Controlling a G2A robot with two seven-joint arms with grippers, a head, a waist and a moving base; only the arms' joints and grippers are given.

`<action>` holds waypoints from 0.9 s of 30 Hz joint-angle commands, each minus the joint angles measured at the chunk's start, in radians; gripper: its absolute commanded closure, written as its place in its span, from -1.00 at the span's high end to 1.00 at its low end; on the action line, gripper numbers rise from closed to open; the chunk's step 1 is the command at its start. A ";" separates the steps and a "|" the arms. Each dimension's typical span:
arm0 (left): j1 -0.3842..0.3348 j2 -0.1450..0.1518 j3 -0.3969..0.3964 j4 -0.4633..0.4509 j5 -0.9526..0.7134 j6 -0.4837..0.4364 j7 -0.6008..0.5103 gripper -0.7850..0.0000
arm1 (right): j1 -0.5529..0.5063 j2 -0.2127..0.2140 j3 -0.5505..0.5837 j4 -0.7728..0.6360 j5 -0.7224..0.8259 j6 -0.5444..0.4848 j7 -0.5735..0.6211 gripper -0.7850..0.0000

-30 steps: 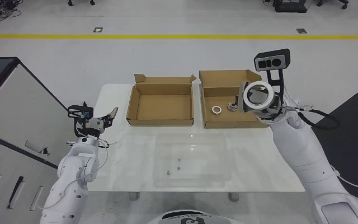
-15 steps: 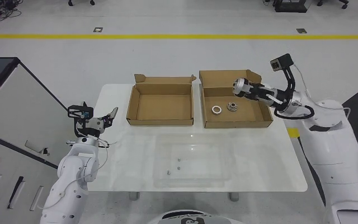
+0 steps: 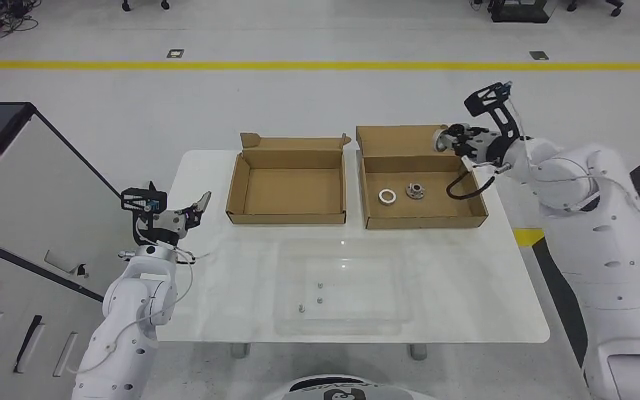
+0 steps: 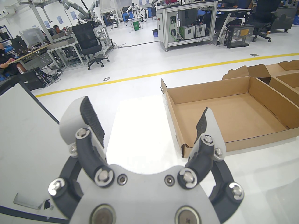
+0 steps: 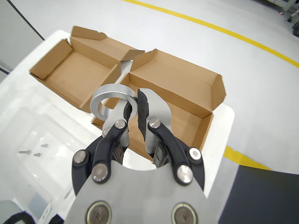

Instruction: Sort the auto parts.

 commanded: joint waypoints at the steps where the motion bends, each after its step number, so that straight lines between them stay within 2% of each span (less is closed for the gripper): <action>1: 0.000 0.000 0.000 0.000 0.000 0.000 0.000 1.00 | 0.039 -0.006 -0.049 0.042 -0.058 -0.003 0.001 -1.00; 12: 0.000 0.000 0.000 0.000 0.000 0.000 0.000 1.00 | 0.231 -0.063 -0.295 0.409 -0.248 0.013 -0.041 -1.00; 27: 0.000 0.000 0.000 0.000 0.000 0.000 0.000 1.00 | 0.328 -0.136 -0.444 0.732 -0.272 0.010 -0.103 -1.00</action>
